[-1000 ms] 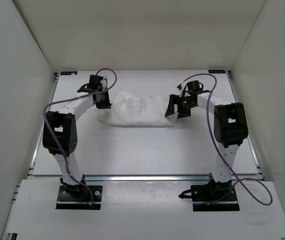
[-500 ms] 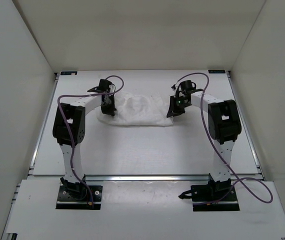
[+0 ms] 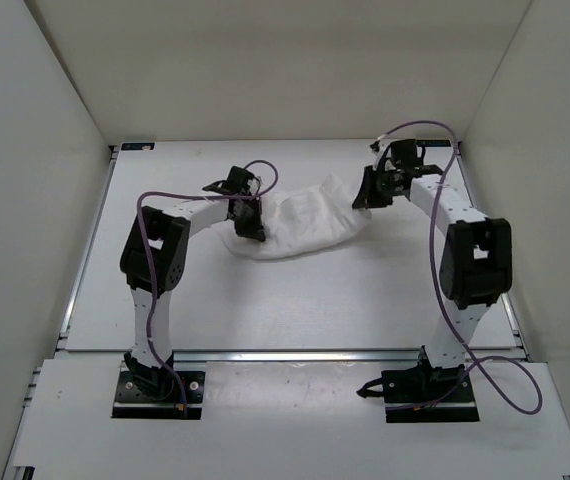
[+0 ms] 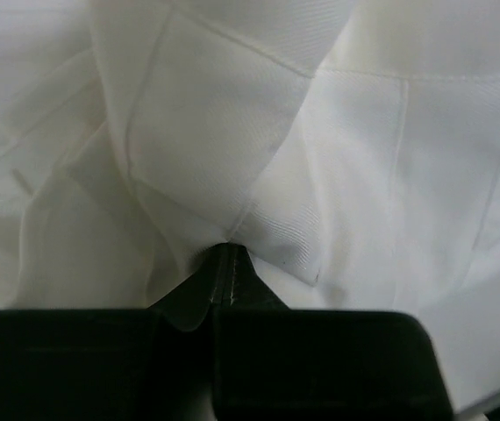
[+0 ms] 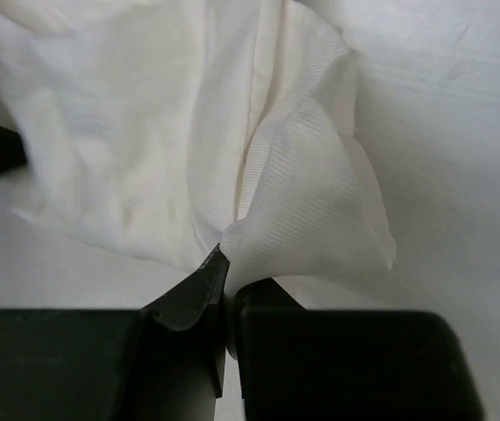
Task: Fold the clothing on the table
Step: Fold the skirt
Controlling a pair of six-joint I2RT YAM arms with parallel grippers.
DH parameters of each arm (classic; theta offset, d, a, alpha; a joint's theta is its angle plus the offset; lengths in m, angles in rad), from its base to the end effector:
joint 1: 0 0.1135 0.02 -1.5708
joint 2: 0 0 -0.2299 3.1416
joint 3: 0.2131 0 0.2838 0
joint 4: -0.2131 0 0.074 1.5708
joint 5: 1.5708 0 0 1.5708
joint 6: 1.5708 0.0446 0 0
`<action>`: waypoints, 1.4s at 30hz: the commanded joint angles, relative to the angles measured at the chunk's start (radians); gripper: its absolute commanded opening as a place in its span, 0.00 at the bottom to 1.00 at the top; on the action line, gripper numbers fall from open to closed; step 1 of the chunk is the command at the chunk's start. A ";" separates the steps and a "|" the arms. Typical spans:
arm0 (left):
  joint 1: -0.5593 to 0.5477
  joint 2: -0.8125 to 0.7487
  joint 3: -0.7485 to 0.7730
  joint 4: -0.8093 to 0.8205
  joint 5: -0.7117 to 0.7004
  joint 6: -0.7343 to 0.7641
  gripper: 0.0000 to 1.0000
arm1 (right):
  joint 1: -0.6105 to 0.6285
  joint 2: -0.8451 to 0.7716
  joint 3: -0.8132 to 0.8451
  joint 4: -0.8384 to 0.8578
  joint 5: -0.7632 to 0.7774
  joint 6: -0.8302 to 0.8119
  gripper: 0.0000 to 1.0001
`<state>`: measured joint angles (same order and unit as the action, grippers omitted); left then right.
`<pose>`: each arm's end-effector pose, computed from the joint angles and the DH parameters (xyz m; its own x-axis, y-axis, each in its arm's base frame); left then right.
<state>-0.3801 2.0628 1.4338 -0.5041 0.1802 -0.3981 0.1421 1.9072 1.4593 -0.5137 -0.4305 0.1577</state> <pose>0.4039 -0.1700 0.0947 -0.9442 -0.0335 -0.3278 0.0754 0.9464 -0.3140 0.4304 0.0804 0.1706 -0.8591 0.0213 -0.5114 -0.2330 0.8733 0.4279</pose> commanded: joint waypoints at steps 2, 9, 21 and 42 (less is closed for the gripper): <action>-0.109 0.072 -0.026 0.036 0.218 -0.105 0.00 | 0.027 -0.180 0.010 0.070 -0.063 0.000 0.00; -0.169 0.125 0.011 0.150 0.379 -0.222 0.00 | 0.189 -0.177 -0.025 0.092 -0.122 0.002 0.00; -0.046 0.105 -0.119 0.334 0.513 -0.341 0.00 | 0.326 -0.128 -0.123 0.038 -0.157 -0.024 0.00; 0.020 0.123 -0.214 0.582 0.656 -0.505 0.00 | 0.396 -0.037 -0.160 0.115 -0.290 -0.044 0.01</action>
<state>-0.3843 2.1941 1.2404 0.0387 0.8303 -0.8902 0.5362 1.8519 1.2663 -0.4026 -0.6662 0.1337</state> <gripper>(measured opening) 0.039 0.016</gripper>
